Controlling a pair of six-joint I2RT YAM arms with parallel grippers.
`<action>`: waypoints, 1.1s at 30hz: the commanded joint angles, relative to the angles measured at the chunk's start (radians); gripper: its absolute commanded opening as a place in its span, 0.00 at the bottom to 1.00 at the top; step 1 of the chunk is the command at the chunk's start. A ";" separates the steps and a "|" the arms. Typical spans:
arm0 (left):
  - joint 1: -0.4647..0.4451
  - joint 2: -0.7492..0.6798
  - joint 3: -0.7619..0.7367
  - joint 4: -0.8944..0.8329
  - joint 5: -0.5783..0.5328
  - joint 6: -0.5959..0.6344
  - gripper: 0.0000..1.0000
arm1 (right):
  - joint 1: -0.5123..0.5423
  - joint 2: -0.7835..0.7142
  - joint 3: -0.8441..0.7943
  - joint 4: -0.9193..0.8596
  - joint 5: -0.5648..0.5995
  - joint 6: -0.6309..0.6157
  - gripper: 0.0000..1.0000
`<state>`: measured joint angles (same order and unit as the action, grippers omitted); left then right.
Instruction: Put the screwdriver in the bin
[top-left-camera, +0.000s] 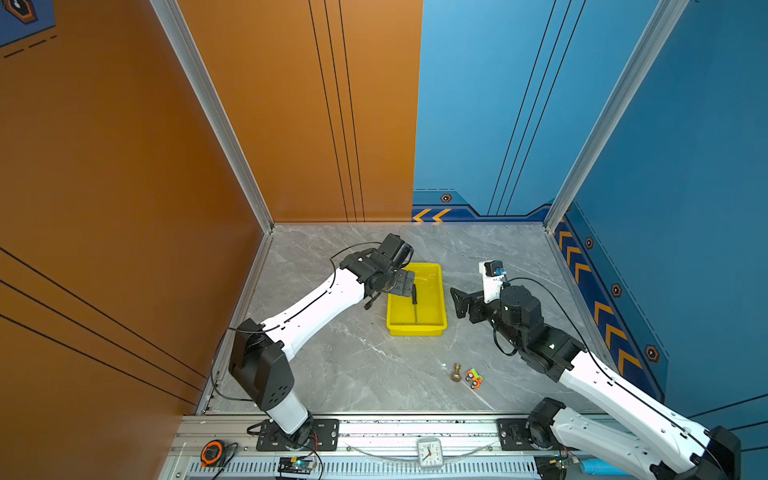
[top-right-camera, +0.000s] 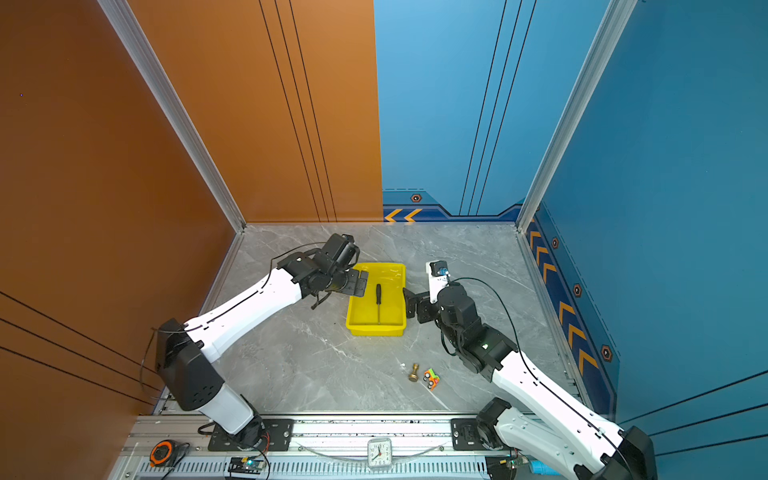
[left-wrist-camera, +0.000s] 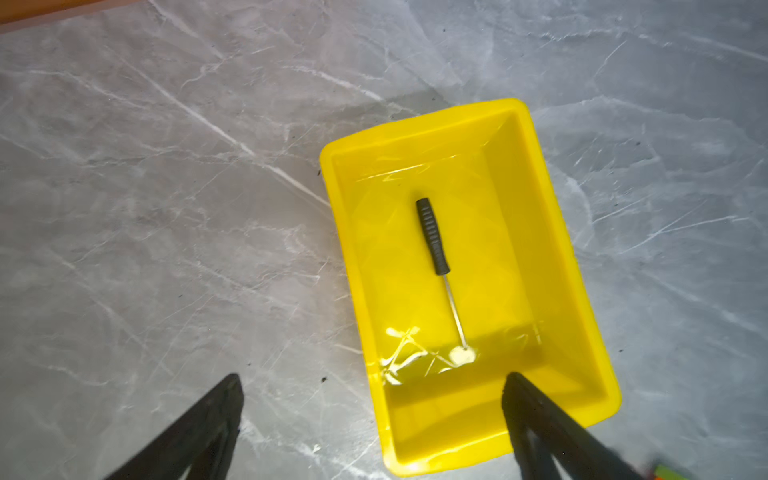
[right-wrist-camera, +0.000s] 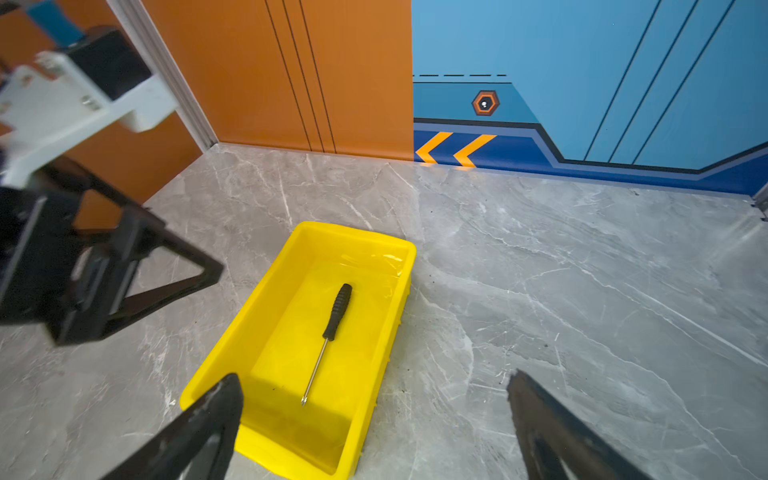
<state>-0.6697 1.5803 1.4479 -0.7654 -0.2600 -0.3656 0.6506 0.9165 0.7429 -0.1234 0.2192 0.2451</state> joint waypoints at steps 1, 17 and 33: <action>0.038 -0.129 -0.107 0.065 -0.070 0.083 0.98 | -0.034 0.015 0.030 -0.033 0.023 0.023 1.00; 0.369 -0.418 -0.516 0.269 -0.179 0.097 0.98 | -0.251 -0.044 -0.111 0.019 0.098 -0.040 1.00; 0.581 -0.553 -0.786 0.487 -0.249 0.137 0.98 | -0.442 0.052 -0.265 0.158 -0.094 -0.272 1.00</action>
<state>-0.1005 1.0657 0.7181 -0.3698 -0.4503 -0.2752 0.2211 0.9489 0.5133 -0.0246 0.1715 0.0395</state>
